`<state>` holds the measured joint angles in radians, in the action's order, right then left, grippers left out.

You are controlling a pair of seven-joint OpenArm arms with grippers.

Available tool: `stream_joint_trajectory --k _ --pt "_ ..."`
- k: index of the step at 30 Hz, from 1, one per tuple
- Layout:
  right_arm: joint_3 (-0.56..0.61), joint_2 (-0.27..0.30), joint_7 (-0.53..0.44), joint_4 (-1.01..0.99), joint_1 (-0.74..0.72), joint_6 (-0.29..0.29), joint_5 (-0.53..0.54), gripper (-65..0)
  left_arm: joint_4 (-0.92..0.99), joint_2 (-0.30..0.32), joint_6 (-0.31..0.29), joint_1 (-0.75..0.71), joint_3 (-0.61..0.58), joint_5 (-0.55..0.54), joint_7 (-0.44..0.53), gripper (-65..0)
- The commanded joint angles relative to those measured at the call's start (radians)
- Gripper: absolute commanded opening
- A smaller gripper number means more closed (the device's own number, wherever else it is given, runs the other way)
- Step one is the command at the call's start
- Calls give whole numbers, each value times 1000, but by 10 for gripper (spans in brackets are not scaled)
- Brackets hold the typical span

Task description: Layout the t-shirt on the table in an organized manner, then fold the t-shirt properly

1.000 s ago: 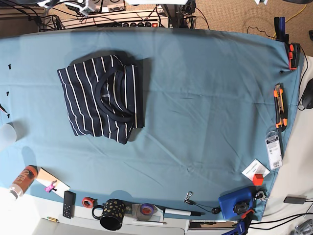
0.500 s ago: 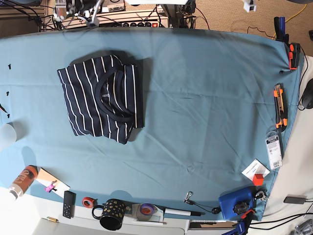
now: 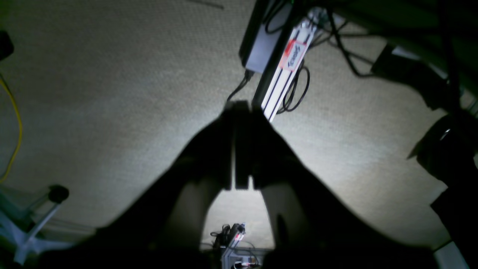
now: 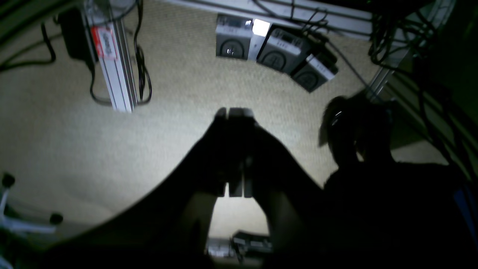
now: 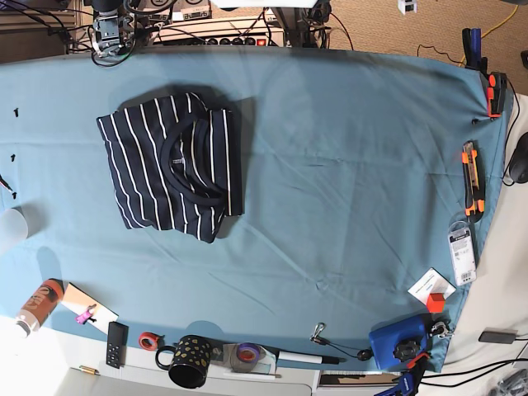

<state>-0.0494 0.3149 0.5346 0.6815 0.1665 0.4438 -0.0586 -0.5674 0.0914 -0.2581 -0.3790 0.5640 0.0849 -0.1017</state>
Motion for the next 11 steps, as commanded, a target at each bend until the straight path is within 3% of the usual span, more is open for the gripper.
stream_joint_trajectory --k 1,7,11 --pt "-2 16 -19 10 -14 -5 -3 -650 -8 6 -1 -8 1 -7 6 -650" --pt "-2 13 -32 10 -14 -69 -2 -650 -31 6 -1 0 1 -17 6 -650" --pt "-2 4 -39 10 -14 -76 -2 -650 -55 6 -1 -1 1 -18 6 -650"
